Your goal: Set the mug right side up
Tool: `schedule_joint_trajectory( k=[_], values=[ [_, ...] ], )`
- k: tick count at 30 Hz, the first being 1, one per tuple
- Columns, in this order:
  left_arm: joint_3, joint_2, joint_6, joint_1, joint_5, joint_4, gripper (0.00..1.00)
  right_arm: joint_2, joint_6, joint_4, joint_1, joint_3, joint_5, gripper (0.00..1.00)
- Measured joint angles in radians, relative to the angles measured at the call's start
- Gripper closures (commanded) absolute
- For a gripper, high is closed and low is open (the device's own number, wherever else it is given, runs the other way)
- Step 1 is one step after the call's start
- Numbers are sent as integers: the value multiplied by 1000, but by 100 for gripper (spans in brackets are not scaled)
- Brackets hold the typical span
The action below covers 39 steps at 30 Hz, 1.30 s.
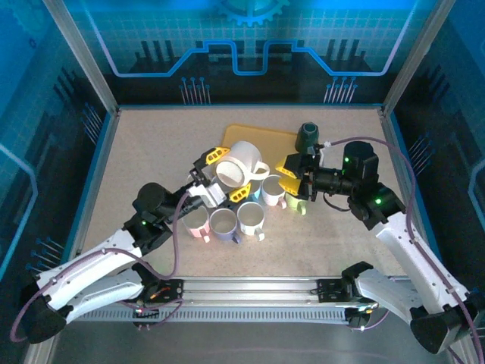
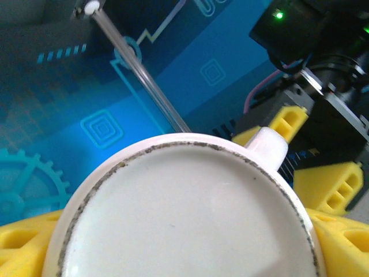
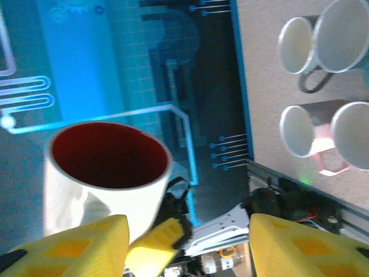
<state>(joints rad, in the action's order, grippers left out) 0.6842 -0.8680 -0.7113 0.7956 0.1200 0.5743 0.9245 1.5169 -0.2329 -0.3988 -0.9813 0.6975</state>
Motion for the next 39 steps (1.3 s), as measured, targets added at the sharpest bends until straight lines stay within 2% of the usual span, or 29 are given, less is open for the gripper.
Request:
schedule_joint_trajectory(
  k=[7, 12, 16, 23, 30, 32, 34, 36, 39],
  values=[
    [-1, 7, -137, 50, -6, 0, 54, -35, 129, 164, -9, 21, -8, 45],
    [-8, 8, -180, 52, -30, 16, 56, -34, 151, 212, -69, 21, -17, 41],
    [-16, 5, -203, 52, -49, 45, 56, -32, 152, 229, -110, 24, -21, 42],
    [-16, -7, -213, 53, -53, 68, 57, 5, 169, 308, -174, 32, -36, 55],
    [-21, -8, -219, 53, -53, 68, 57, 35, 185, 364, -203, 34, -47, 63],
    [-24, -7, -226, 53, -61, 68, 56, 45, 185, 377, -208, 32, -55, 70],
    [-27, -2, -232, 52, -75, 67, 52, 54, 190, 391, -210, 32, -61, 78],
    [-27, 3, -238, 51, -89, 66, 45, 62, 200, 412, -213, 32, -61, 89],
    [-27, 15, -241, 53, -95, 58, 19, 63, 210, 425, -218, 32, -61, 100]
  ],
)
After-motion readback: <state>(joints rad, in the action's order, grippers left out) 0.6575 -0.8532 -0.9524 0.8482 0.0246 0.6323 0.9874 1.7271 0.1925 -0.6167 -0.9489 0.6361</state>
